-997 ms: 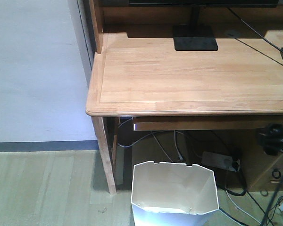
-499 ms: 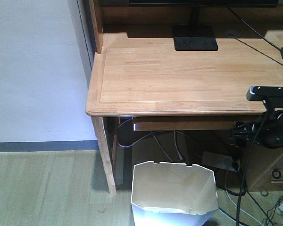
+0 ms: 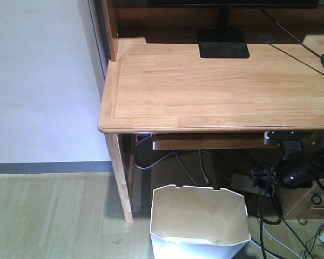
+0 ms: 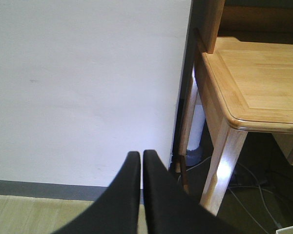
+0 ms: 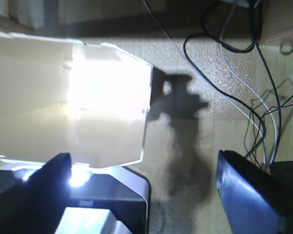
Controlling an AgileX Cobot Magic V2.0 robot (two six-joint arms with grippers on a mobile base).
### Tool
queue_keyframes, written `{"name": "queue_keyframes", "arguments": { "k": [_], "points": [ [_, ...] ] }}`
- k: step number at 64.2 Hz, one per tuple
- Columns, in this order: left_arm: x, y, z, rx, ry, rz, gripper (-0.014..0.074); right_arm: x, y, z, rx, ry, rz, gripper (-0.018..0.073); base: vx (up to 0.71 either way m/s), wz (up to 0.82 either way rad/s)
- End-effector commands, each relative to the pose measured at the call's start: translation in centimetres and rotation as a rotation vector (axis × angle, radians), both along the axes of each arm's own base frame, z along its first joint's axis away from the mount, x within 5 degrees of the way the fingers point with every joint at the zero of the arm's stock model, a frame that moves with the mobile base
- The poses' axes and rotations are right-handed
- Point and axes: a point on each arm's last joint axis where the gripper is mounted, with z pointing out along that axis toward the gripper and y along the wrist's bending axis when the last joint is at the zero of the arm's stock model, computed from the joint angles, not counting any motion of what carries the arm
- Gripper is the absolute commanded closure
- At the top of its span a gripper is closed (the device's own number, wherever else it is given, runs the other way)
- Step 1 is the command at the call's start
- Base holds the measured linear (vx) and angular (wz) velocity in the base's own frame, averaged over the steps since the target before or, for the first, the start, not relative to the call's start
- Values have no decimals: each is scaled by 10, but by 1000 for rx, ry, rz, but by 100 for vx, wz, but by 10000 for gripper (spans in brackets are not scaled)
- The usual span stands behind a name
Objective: Move trash bin to bedside with robot
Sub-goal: 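Lower the right gripper down to the rim of the white trash bin, then close the right gripper on the bin rim and lift it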
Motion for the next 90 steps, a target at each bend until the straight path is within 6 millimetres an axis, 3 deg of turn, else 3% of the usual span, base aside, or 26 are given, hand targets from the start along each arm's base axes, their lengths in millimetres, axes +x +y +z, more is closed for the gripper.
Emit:
{"name": "queue_keyframes", "arguments": {
  "k": [1,15,45,64,90],
  "points": [
    [1,0,5,4,-77,-4,603,14,-3,-8,-23,-28,39,-18,0,0],
    [1,0,5,4,-77,-4,603,27,-4,-57,-23,60,69,-18,0,0],
    [1,0,5,4,-77,-4,603,50,-5,-140,-16,142,105,5,0,0],
    [1,0,5,4,-77,-4,603,48,-3,-184,7,210,106,28,0,0],
    [1,0,5,4,-77,-4,603,54,2,-230,77,286,97,28,0,0]
  ]
}}
